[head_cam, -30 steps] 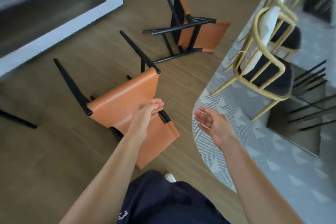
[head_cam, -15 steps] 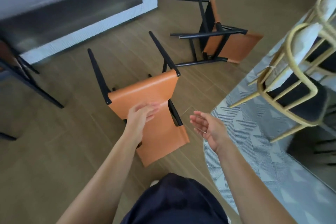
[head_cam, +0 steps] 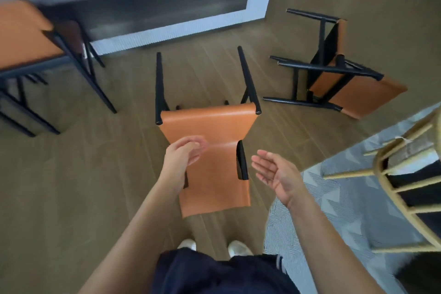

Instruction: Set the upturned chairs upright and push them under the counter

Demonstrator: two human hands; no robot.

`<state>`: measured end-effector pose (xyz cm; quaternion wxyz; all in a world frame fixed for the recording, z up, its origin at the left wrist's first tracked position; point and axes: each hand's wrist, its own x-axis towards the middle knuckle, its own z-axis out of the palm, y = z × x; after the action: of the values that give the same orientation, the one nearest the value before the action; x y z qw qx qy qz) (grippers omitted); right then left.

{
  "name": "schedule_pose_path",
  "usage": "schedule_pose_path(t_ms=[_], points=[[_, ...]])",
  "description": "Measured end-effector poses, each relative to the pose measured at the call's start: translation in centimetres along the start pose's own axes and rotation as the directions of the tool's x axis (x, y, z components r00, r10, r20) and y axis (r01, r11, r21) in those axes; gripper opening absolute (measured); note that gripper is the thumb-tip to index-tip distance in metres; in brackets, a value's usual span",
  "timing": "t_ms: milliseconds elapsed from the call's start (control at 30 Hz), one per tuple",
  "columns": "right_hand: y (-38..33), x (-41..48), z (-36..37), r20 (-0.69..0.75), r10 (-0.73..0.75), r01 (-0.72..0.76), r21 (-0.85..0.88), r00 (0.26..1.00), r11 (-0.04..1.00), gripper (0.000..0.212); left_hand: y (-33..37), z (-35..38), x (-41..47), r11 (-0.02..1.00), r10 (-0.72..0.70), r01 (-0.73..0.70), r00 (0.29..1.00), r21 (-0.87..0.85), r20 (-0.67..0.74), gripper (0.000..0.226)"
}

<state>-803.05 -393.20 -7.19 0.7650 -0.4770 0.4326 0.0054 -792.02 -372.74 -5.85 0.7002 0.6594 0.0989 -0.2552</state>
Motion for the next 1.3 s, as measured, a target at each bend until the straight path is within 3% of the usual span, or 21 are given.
schedule_pose_path(t_ms=[133, 367, 733, 933, 1067, 1300], points=[[-2.3, 2.4, -4.0, 0.107, 0.038, -0.025, -0.121, 0.993, 0.992, 0.024, -1.5, 2.7, -0.8, 0.994, 0.01, -0.026, 0.989, -0.106, -0.144, 0.023], [-2.8, 4.5, -7.2, 0.23, 0.092, -0.034, -0.246, 0.969, 0.969, 0.025, -4.9, 6.0, -3.1, 0.981, -0.008, -0.041, 0.968, -0.191, -0.25, 0.02], [-0.5, 10.3, -5.7, 0.295, 0.085, 0.013, -0.316, 0.952, 0.949, 0.025, -10.0, 5.6, 0.7, 0.985, -0.005, -0.042, 0.962, -0.166, -0.272, 0.023], [5.2, 14.6, -4.8, 0.327, 0.106, 0.007, -0.328, 0.939, 0.945, 0.024, -15.5, 5.8, 4.4, 0.986, -0.008, -0.04, 0.959, -0.163, -0.283, 0.026], [10.9, 19.3, -5.2, 0.343, 0.124, -0.009, -0.32, 0.931, 0.947, 0.023, -20.7, 4.8, 8.1, 0.984, -0.024, -0.031, 0.952, -0.174, -0.304, 0.041], [21.7, 28.0, -5.6, 0.36, 0.134, -0.006, -0.333, 0.923, 0.943, 0.026, -30.5, 2.5, 14.0, 0.996, 0.015, -0.037, 0.963, -0.077, -0.267, 0.044]])
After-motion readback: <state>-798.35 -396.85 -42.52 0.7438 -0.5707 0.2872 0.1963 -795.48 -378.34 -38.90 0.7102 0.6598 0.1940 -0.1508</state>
